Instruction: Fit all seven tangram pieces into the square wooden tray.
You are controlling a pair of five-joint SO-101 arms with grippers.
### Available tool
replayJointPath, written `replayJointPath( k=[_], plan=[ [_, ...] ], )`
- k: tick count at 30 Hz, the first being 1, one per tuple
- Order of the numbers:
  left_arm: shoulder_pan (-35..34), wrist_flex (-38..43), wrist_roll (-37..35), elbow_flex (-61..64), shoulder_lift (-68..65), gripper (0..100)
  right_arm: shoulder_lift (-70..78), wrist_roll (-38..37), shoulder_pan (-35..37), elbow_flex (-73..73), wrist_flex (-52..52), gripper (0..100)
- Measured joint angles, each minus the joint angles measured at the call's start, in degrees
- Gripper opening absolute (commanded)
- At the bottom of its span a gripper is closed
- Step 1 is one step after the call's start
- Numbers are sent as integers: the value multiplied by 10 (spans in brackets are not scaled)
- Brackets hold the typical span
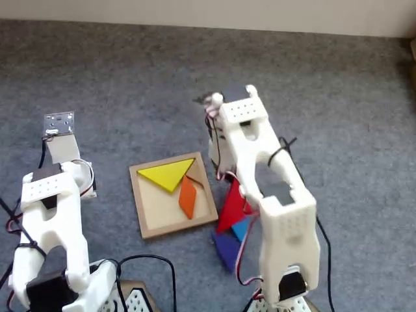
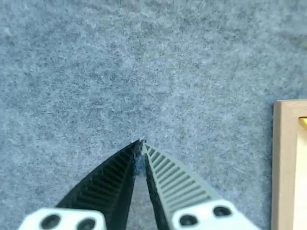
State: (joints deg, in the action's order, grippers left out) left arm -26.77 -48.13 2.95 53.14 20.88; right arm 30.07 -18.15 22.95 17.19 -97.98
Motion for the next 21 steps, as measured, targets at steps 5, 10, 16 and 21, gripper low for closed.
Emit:
replayJointPath(
  k=[5, 10, 16, 21],
  plan=[
    [0, 0, 0, 0, 0, 6, -121, 0, -10, -166, 45, 67],
    [0, 0, 0, 0, 0, 5, -265, 0, -30, -318, 99, 67],
    [0, -25, 0, 7, 23, 5, -443, 0, -60, -490, 182, 70],
    [0, -33, 0, 76, 134, 5, -560, 0, -83, -584, 231, 77]
  ],
)
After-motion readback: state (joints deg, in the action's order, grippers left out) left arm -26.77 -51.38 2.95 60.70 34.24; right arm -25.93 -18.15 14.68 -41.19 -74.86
